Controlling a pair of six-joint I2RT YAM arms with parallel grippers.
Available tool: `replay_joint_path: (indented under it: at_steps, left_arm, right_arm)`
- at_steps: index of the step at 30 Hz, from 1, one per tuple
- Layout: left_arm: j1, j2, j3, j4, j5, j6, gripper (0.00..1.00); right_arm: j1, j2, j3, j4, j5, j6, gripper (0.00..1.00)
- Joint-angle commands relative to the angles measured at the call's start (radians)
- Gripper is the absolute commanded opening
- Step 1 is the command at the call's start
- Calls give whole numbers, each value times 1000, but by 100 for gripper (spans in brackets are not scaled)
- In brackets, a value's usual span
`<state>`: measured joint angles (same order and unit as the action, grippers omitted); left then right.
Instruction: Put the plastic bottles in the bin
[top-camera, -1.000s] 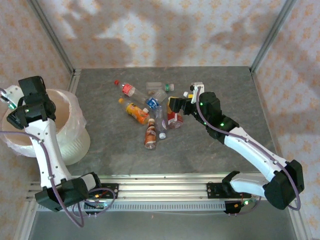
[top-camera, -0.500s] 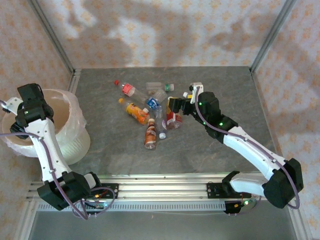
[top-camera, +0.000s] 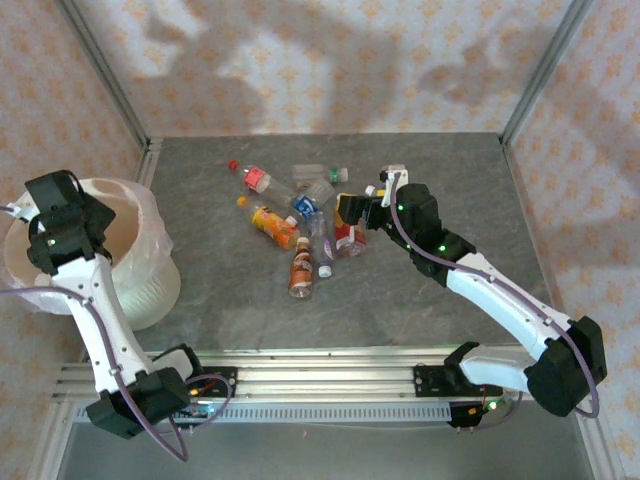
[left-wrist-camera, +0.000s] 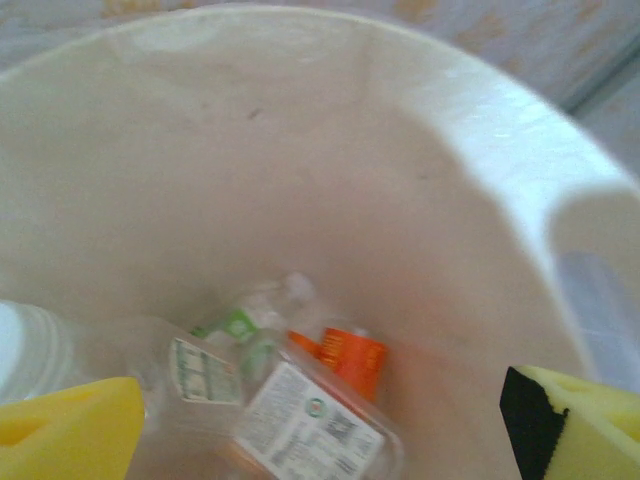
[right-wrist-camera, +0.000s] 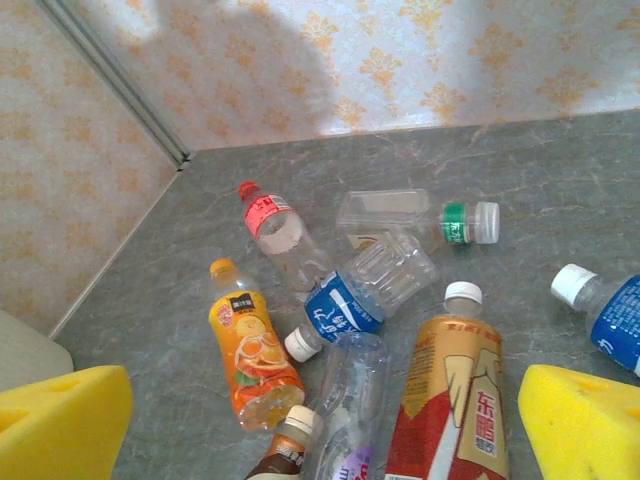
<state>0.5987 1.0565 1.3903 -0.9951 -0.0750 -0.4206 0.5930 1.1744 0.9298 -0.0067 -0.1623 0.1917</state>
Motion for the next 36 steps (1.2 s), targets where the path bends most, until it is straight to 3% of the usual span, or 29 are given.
replay_joint_path:
  at_steps: [1, 5, 10, 14, 20, 26, 30, 36]
  left_arm:
    - [9, -31, 13, 49, 171, -27, 98]
    - [9, -63, 21, 92, 350, -56, 100]
    - [8, -119, 14, 147, 451, -105, 100]
    - [7, -174, -17, 255, 595, -174, 100]
    - [-14, -203, -55, 388, 809, -247, 100]
    - [-111, -215, -66, 408, 885, -247, 100]
    - [-206, -249, -177, 552, 868, -370, 100]
    - [-310, -248, -220, 562, 786, -369, 100]
  right_arm:
    - [4, 5, 24, -25, 76, 39, 99]
    - [-4, 43, 35, -72, 133, 64, 99]
    - [-18, 99, 52, -137, 134, 96, 99]
    - [-34, 140, 63, -158, 114, 174, 99]
    - [-149, 206, 55, -150, -135, 300, 99]
    - [-210, 300, 56, -155, -293, 309, 99]
    - [-217, 363, 44, -137, -304, 301, 99]
    - [-221, 470, 53, -117, -352, 271, 99]
